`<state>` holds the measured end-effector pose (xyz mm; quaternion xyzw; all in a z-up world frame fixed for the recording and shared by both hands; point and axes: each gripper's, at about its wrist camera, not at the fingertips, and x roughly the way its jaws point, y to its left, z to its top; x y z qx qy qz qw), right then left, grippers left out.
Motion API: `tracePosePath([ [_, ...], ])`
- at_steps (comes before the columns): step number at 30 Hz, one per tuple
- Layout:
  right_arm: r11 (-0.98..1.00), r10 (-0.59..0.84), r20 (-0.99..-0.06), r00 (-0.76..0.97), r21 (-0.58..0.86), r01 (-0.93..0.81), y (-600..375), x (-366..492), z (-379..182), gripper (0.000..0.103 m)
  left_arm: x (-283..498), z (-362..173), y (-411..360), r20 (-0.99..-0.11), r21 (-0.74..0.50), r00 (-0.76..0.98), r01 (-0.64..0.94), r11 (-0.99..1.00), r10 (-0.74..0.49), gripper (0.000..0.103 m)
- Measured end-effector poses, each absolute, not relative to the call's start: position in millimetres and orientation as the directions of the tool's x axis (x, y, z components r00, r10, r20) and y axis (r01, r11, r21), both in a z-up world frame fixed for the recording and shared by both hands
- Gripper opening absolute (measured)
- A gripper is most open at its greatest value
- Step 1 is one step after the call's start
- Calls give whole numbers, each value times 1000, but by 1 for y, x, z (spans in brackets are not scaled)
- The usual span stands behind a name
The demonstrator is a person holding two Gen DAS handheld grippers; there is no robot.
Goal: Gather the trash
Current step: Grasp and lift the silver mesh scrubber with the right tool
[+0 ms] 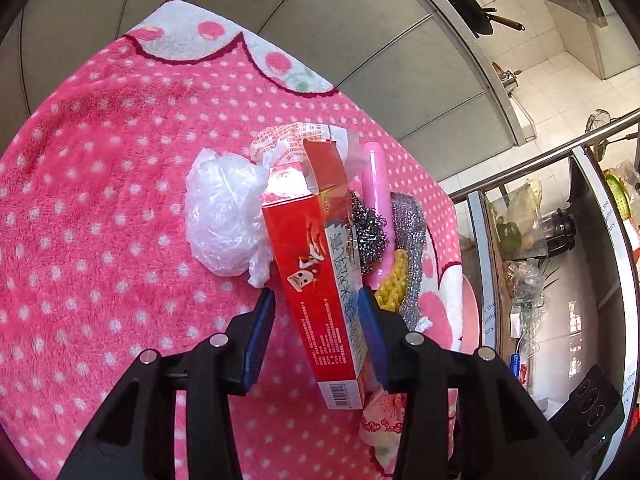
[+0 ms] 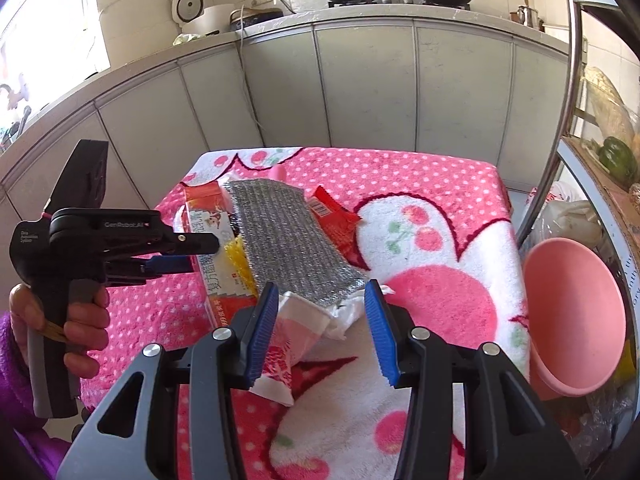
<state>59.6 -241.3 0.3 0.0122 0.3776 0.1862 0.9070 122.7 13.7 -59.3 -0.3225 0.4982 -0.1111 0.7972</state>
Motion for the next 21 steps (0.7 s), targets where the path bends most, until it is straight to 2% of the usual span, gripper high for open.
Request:
tracePosePath([
  [4, 917, 372, -679, 633, 164, -364, -228, 64, 0, 46, 119, -55, 14, -696, -633, 519, -117, 765, -496, 38],
  [5, 913, 381, -678, 629, 166, -373, -224, 66, 1, 46, 118, -54, 14, -695, -629, 523, -112, 769, -493, 33],
  [10, 892, 418, -666, 617, 175, -416, -204, 79, 5, 46, 112, -50, 21, -671, -643, 537, -77, 762, -512, 27],
  [19, 885, 421, -673, 609, 157, -438, -168, 112, 6, 45, 86, -20, 35, -647, -587, 596, 7, 809, -475, 24],
  [21, 887, 411, -682, 604, 146, -439, -161, 117, 3, 40, 81, -14, 40, -640, -576, 612, 19, 817, -465, 24],
])
